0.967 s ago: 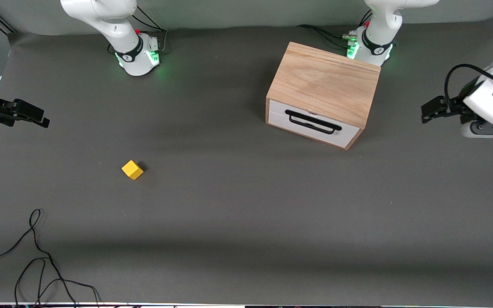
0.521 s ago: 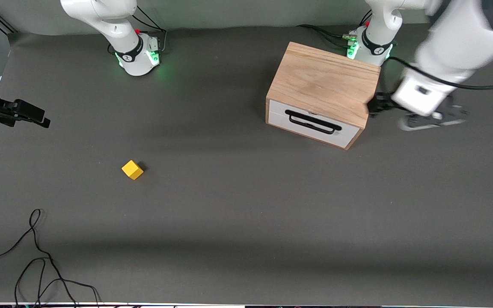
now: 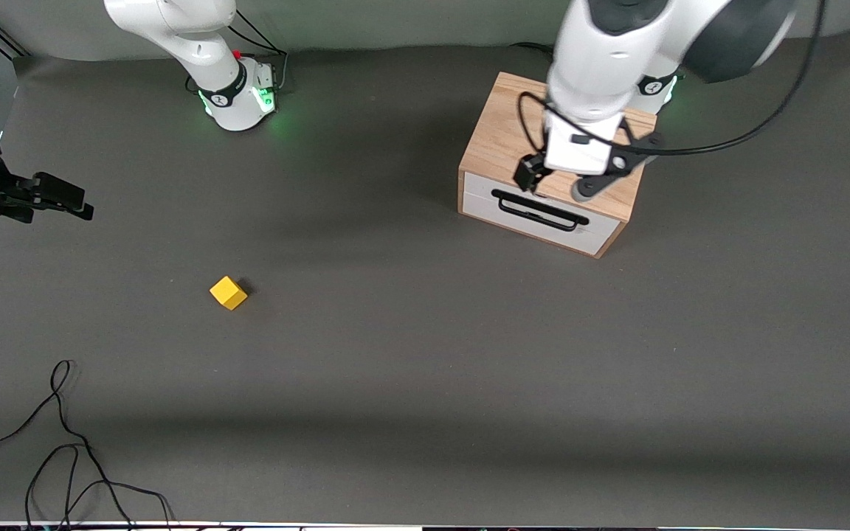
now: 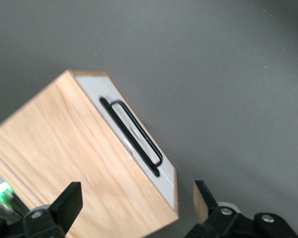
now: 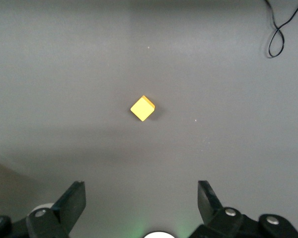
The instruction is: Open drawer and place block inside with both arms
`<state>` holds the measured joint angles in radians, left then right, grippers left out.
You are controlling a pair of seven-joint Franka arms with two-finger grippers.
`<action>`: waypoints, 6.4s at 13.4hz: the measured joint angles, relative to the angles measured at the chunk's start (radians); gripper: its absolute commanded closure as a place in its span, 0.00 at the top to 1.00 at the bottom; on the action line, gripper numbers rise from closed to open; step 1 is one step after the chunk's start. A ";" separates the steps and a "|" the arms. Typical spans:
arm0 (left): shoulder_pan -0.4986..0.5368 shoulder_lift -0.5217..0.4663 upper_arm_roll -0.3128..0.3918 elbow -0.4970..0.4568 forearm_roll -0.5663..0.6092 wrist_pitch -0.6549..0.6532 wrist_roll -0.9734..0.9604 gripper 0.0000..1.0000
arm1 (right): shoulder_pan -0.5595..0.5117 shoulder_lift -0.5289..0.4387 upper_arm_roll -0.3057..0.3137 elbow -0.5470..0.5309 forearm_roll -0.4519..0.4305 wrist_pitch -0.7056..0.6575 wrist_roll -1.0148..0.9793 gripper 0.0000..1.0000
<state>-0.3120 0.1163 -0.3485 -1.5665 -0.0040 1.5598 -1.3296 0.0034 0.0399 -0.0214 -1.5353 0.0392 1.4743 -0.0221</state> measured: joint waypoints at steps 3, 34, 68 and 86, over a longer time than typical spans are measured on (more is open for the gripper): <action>-0.028 0.034 -0.003 0.002 0.000 0.000 -0.114 1.00 | 0.000 0.006 -0.001 -0.077 0.000 0.063 -0.154 1.00; -0.005 0.316 0.013 -0.256 0.097 0.359 -0.358 1.00 | 0.109 0.362 -0.004 -0.754 0.022 1.298 -0.464 0.04; -0.017 0.561 0.061 0.258 0.190 0.569 -0.370 1.00 | 0.131 0.058 -0.167 -0.082 0.127 0.205 -0.124 0.00; 0.540 -0.066 0.095 -0.003 -0.018 -0.081 0.997 1.00 | 0.758 0.460 -0.149 0.338 0.095 0.223 1.067 0.00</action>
<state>0.2278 0.0507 -0.2534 -1.5693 -0.0223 1.4783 -0.3322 0.7610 0.5001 -0.1700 -1.1977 0.1347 1.6976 1.0453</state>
